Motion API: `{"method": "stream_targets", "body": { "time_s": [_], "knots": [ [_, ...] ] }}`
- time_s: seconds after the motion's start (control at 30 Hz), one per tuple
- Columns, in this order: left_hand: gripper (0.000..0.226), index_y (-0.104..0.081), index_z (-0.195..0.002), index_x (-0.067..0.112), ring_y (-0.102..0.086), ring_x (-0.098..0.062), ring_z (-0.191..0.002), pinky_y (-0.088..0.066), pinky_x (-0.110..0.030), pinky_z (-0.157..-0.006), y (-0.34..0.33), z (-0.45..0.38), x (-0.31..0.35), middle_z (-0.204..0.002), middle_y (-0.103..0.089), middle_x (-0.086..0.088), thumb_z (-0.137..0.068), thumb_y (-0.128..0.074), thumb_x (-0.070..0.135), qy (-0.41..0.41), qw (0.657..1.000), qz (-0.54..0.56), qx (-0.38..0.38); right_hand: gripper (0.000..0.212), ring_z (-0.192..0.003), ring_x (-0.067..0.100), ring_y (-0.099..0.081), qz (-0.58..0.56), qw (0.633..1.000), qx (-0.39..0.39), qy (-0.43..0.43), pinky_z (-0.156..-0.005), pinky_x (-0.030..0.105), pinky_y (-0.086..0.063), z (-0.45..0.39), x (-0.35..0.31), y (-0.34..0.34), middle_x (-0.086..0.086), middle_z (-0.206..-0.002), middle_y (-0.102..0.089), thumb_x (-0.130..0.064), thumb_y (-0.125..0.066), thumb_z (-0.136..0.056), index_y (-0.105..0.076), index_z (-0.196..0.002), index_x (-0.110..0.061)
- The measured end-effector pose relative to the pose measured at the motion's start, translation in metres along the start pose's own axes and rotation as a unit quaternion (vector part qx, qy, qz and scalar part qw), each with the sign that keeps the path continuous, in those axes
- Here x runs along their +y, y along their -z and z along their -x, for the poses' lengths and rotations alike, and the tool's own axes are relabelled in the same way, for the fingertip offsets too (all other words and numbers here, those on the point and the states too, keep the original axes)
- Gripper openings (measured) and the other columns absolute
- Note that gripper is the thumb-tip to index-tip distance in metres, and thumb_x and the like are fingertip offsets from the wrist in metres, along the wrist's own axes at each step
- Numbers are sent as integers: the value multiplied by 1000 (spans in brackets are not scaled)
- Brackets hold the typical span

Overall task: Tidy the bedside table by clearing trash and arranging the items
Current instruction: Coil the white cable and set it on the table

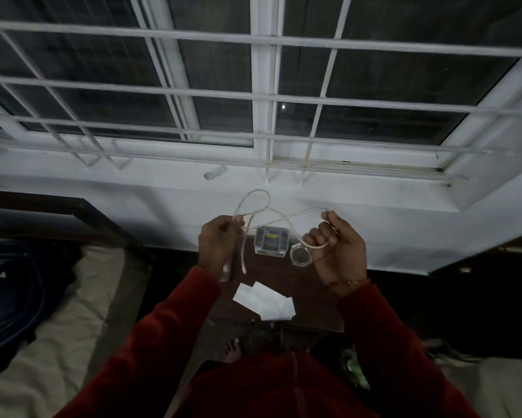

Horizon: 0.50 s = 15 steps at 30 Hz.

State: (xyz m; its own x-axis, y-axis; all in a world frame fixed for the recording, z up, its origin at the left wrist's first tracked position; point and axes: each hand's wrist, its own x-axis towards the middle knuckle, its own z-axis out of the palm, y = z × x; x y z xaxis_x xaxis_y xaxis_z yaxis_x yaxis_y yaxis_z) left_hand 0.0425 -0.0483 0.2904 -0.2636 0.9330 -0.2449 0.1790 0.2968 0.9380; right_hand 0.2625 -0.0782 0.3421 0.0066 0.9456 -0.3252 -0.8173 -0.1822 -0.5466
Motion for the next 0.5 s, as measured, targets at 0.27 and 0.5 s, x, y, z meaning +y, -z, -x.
{"method": "stream_targets", "body": {
  "time_s": [0.27,0.5],
  "knots": [
    [19,-75,-81,21,-55,0,-51,-46,-30,-66,32,-30,-6,-56,-61,4,-96,-67,29,-51,994,-50,82,10,-42,6,-43,522,833,119,138,-49,22,-36,-13,-23,30,-13,-51,-55,-18,-66,-93,-72,-89,-11],
    [36,-69,-125,10,-65,-21,-118,-48,-31,-104,46,-31,-7,-125,-70,-11,-92,-73,25,-183,942,-280,8,19,-40,10,-17,425,902,4,68,-44,21,-14,-6,-38,12,-5,-47,-25,-21,-56,-100,-70,-102,-9]
  ]
}}
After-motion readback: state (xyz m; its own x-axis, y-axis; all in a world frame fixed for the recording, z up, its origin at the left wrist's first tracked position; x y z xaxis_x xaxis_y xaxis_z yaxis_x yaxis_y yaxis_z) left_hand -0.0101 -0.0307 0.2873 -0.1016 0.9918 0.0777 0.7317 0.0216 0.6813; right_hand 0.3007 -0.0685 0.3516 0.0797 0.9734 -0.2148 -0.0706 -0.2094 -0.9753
